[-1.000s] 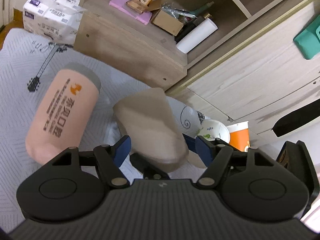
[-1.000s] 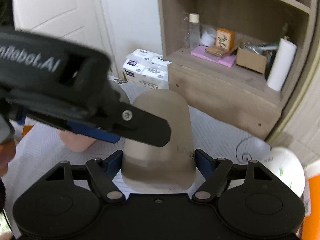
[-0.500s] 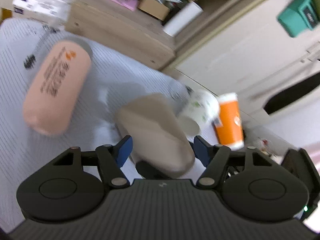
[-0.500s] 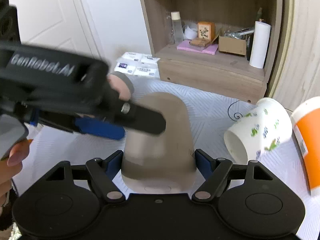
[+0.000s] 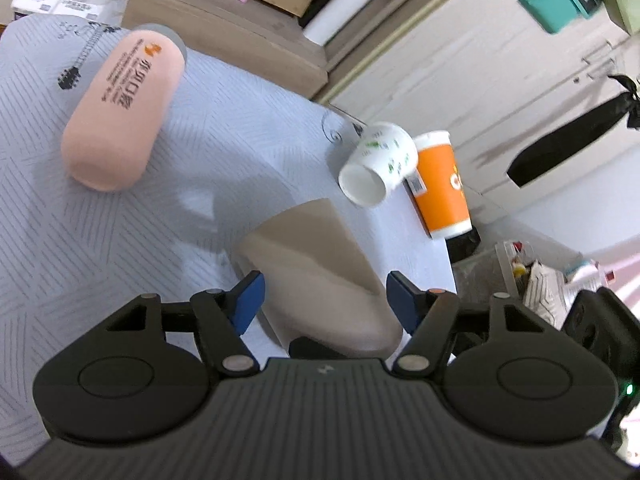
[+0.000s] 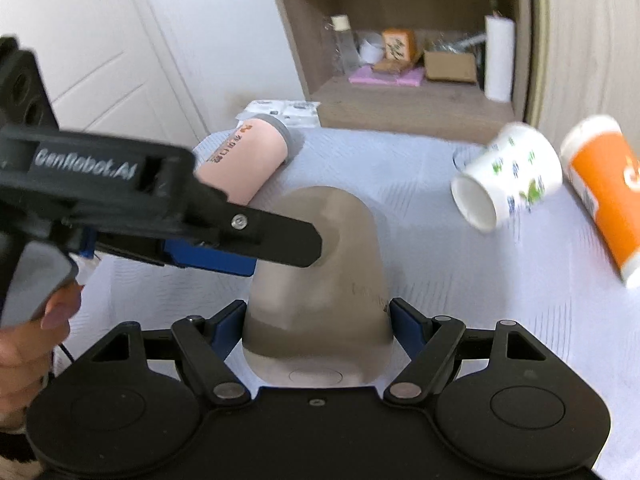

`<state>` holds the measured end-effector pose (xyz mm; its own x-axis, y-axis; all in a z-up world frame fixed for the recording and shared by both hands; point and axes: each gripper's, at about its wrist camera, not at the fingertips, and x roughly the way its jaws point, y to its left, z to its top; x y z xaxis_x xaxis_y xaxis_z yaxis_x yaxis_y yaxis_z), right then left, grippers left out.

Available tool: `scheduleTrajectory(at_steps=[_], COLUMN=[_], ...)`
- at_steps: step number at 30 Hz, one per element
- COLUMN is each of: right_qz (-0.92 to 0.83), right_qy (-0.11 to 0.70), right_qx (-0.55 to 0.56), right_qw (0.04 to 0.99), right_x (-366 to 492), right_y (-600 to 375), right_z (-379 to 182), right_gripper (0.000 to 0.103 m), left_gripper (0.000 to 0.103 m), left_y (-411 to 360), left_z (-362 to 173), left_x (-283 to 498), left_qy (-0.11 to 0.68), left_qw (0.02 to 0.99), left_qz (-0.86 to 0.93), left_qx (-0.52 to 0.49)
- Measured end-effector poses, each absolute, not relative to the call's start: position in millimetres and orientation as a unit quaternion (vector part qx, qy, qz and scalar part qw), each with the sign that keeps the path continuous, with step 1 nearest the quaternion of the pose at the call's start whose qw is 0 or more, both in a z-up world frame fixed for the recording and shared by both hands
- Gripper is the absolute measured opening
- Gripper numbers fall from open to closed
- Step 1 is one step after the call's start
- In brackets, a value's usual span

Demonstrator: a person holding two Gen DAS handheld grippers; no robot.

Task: Flip cup upright
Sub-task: 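Rotate the tumbler with the left tool while the right tool supports its base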

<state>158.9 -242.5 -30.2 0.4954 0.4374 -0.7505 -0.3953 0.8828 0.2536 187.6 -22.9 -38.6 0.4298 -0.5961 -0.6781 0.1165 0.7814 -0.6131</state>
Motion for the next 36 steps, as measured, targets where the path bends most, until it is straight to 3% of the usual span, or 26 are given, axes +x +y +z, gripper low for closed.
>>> scheduleTrajectory(at_steps=[8, 16, 27, 36], right_qz=[0.272, 0.315, 0.324, 0.297], right_qy=[0.499, 0.506, 0.517, 0.496], right_qx=[0.087, 0.050, -0.017, -0.005], right_qw=[0.818, 0.802, 0.792, 0.816], right_x=[166.7, 169.7, 181.6, 165.1], right_y=[-257.1, -253.4, -236.9, -238.6], right_z=[-41.9, -28.6, -21.8, -24.0], right_gripper=[0.081, 0.083, 0.085, 0.082], left_gripper=[0.065, 0.068, 0.079, 0.084], left_y=[-19.7, -14.4, -19.8, -38.7], left_z=[-50.6, -63.7, -71.0, -87.6], left_x=[179.1, 172.8, 179.2, 173.6], left_qy=[0.501, 0.502, 0.504, 0.507], left_qw=[0.797, 0.786, 0.783, 0.774], left_qz=[-0.229, -0.229, -0.232, -0.232], left_qx=[-0.247, -0.279, -0.281, -0.300])
